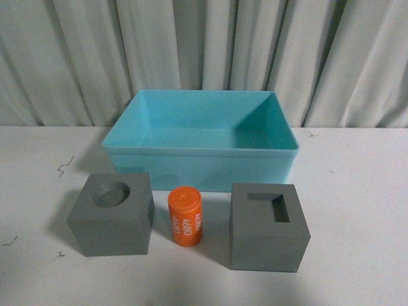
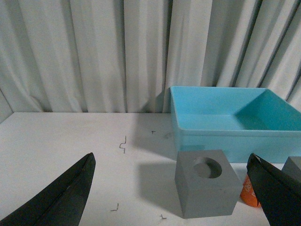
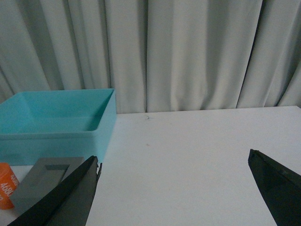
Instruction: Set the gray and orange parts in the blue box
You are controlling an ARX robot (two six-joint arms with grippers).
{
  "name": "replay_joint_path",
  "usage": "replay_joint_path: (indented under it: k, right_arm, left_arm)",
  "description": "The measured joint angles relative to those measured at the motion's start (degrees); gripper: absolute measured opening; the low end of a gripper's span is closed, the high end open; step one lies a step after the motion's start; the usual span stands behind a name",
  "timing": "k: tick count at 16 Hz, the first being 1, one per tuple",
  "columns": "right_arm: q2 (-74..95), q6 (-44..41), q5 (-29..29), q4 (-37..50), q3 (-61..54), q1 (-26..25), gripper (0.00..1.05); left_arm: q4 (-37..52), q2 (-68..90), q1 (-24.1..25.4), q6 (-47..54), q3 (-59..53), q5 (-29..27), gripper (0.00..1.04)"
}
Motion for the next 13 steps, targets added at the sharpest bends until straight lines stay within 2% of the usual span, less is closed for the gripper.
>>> replay_joint_path:
  k: [13]
  right_arm:
    - [0.00, 0.00, 0.00, 0.02, 0.00, 0.00, 0.98]
  left_arm:
    - [0.00, 0.00, 0.00, 0.00, 0.00, 0.00, 0.98]
